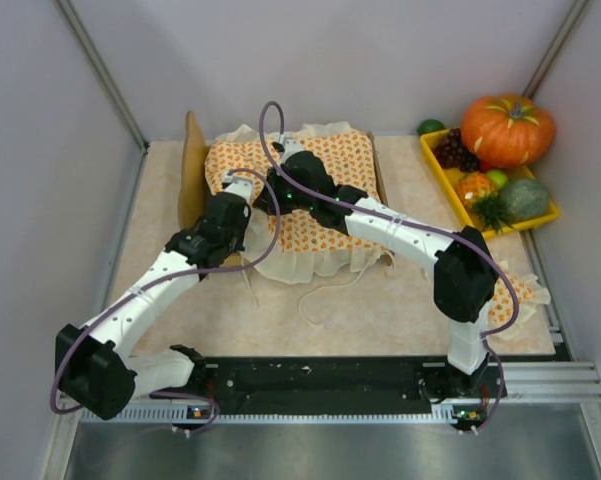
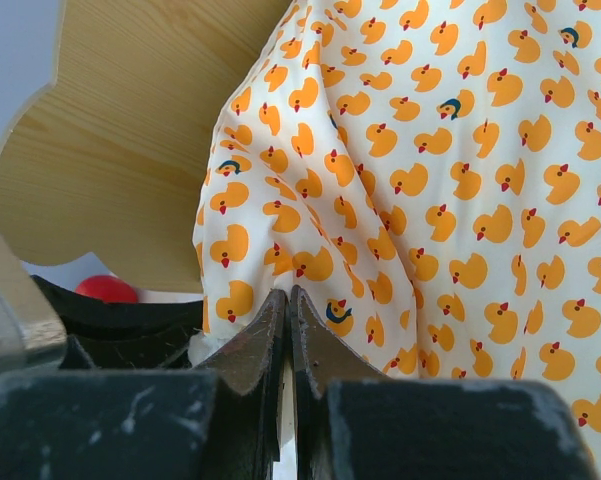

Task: Set up the pet bed

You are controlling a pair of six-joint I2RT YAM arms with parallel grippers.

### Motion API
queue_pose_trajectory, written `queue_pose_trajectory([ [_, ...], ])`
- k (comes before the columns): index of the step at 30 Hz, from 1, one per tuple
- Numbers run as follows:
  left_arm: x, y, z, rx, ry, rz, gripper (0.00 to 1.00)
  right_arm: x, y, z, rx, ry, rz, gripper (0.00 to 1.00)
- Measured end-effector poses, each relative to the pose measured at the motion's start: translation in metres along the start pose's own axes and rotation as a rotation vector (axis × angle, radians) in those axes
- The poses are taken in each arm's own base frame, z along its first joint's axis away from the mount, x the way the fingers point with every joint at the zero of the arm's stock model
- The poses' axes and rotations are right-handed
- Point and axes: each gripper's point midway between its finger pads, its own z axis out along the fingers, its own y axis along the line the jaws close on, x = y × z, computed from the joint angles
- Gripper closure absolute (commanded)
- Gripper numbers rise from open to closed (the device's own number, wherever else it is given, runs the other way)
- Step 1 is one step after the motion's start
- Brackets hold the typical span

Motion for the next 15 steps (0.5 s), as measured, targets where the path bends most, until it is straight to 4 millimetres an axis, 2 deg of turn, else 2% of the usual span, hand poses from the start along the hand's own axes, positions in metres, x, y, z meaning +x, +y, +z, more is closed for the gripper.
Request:
queue_pose_trajectory([
  [6,-0.015,-0.002,-0.001,0.015,-0.06,-0.015,1.0,0.0,0.0,0.0,0.0,0.0,0.0,1.0],
  [11,-0.033,-0.012,-0.006,0.076,-0.138,-0.056,1.0,0.0,0.0,0.0,0.0,0.0,0.0,1.0],
  [15,-0.039,-0.023,-0.006,0.131,-0.164,-0.082,1.0,0.0,0.0,0.0,0.0,0.0,0.0,1.0],
])
